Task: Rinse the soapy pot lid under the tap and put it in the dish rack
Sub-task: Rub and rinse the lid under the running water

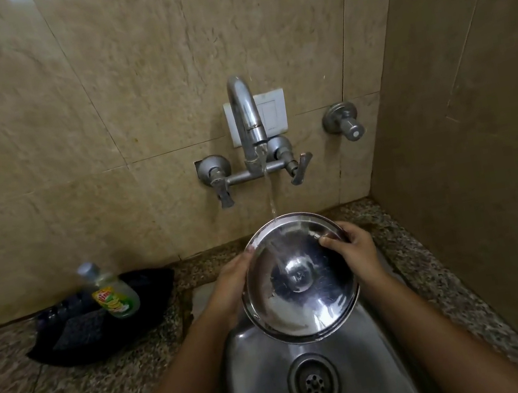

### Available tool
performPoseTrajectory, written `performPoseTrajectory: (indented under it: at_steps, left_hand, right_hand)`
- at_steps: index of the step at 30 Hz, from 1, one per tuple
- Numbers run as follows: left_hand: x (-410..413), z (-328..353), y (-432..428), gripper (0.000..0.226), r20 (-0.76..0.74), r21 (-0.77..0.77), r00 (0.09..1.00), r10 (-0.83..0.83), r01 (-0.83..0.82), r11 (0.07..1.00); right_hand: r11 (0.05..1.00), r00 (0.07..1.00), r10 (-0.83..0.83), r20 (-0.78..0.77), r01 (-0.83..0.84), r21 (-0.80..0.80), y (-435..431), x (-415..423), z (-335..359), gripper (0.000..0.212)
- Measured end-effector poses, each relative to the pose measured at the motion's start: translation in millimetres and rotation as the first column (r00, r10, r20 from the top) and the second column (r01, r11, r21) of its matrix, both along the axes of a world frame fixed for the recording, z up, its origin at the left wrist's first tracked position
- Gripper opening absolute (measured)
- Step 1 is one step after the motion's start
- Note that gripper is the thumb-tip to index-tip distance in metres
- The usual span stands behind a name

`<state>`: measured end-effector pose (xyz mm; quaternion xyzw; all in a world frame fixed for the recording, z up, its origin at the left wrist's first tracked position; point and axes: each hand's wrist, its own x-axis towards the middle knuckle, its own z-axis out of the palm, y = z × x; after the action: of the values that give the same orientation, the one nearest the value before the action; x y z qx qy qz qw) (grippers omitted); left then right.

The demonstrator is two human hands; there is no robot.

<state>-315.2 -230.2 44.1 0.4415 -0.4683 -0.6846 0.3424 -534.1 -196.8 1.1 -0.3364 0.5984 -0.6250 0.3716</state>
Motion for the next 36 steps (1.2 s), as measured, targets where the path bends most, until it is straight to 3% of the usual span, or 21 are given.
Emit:
performPoseTrajectory:
  at_steps: [5,8,11,15,20,22,24,28,30,33,36]
  left_hand:
    - [-26,-1,-4,0.030,-0.045,0.011,0.996,0.071,-0.071,0.997]
    - [-35,1,-8,0.028,-0.055,0.039,0.989,0.136,-0.134,0.990]
    - [-30,2,-17,0.031,-0.075,0.099,0.971,0.228,-0.220,0.970]
    - [-8,0,-26,0.041,-0.086,0.148,0.942,0.324,-0.309,0.939]
    - [25,-9,-27,0.033,-0.095,0.178,0.911,0.401,-0.381,0.907]
    - [32,-11,-24,0.033,-0.119,0.237,0.909,0.400,-0.365,0.900]
    - [37,-13,-22,0.034,-0.113,0.313,0.916,0.384,-0.334,0.889]
    - [44,-8,-24,0.032,0.017,0.400,0.939,0.344,-0.322,0.858]
    - [46,-10,-25,0.037,0.028,0.408,0.951,0.308,-0.292,0.865]
    - [42,-20,-23,0.061,-0.006,0.425,0.971,0.238,-0.213,0.880]
    - [29,-18,-15,0.063,-0.021,0.361,0.973,0.229,-0.206,0.910]
  right_hand:
    - [0.990,0.990,-0.134,-0.049,0.131,-0.048,-4,-14,5,0.029]
    - [0.983,0.929,-0.182,-0.321,0.174,-0.054,-14,-16,7,0.032]
    - [0.991,0.793,-0.133,-0.594,0.119,-0.063,-17,-8,9,0.042]
    - [0.981,0.628,-0.120,-0.769,-0.043,-0.188,-5,0,-8,0.059]
    - [0.955,0.267,0.036,-0.963,-0.294,-0.046,20,5,-40,0.075]
    - [0.922,0.131,0.074,-0.989,-0.387,0.018,24,11,-42,0.066]
    - [0.880,0.079,0.060,-0.995,-0.474,0.015,24,16,-32,0.051]
    - [0.842,0.193,0.095,-0.977,-0.539,-0.024,24,21,-2,0.029]
    - [0.860,0.393,0.222,-0.892,-0.511,-0.011,26,25,9,0.016]
    - [0.871,0.765,0.432,-0.477,-0.492,0.001,25,35,22,0.007]
    - [0.939,0.940,0.333,-0.076,-0.338,-0.060,14,32,22,0.014]
